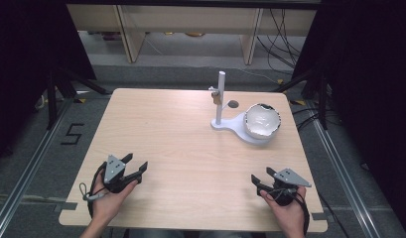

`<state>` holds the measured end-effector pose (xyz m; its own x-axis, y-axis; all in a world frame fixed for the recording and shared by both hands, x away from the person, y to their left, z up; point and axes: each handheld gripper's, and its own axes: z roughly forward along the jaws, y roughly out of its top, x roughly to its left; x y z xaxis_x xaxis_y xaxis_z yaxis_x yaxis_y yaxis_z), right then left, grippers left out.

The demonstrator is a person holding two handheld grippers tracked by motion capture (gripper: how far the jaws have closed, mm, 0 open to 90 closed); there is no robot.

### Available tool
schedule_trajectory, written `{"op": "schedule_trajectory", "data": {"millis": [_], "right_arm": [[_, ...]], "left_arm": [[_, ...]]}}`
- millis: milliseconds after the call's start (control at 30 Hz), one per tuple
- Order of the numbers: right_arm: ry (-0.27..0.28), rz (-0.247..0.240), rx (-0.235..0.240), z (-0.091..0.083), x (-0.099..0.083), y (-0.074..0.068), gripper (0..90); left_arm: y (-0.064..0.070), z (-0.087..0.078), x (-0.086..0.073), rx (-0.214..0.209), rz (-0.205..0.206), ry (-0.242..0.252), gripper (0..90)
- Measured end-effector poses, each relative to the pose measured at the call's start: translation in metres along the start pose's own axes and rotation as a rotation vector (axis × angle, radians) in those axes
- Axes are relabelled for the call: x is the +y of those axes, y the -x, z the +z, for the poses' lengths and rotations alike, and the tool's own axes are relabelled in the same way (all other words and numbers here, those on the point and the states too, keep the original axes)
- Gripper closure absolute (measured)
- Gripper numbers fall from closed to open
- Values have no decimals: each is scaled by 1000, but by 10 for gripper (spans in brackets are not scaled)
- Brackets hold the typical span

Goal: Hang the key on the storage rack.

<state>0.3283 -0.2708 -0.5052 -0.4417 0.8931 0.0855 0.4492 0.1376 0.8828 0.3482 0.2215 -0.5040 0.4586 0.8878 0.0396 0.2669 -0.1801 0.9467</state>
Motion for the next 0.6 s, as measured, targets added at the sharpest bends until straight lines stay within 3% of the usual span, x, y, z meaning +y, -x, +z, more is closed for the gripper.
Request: {"op": "schedule_trajectory", "data": {"millis": [33, 67, 133, 233, 433, 500, 600], "right_arm": [[0, 0, 0, 0, 0, 0, 339], [-11, -39, -18, -1, 1, 1, 339], [-7, -46, -16, 0, 1, 1, 339], [-10, -27, -6, 1, -1, 1, 339], [-7, -30, -10, 1, -2, 2, 339], [-7, 7, -14, 1, -3, -2, 331], [14, -39, -13, 2, -2, 1, 325]], "left_arm": [[-1, 0, -5, 2, -5, 5, 357], [-3, 0, -11, 9, -5, 9, 356], [-3, 0, -14, 16, -14, 13, 355], [-5, 0, -21, 18, -48, 25, 349], [-8, -1, -21, 22, -62, 40, 336], [-8, -1, -21, 26, -62, 41, 333], [-6, -1, -21, 34, -51, 27, 314]]}}
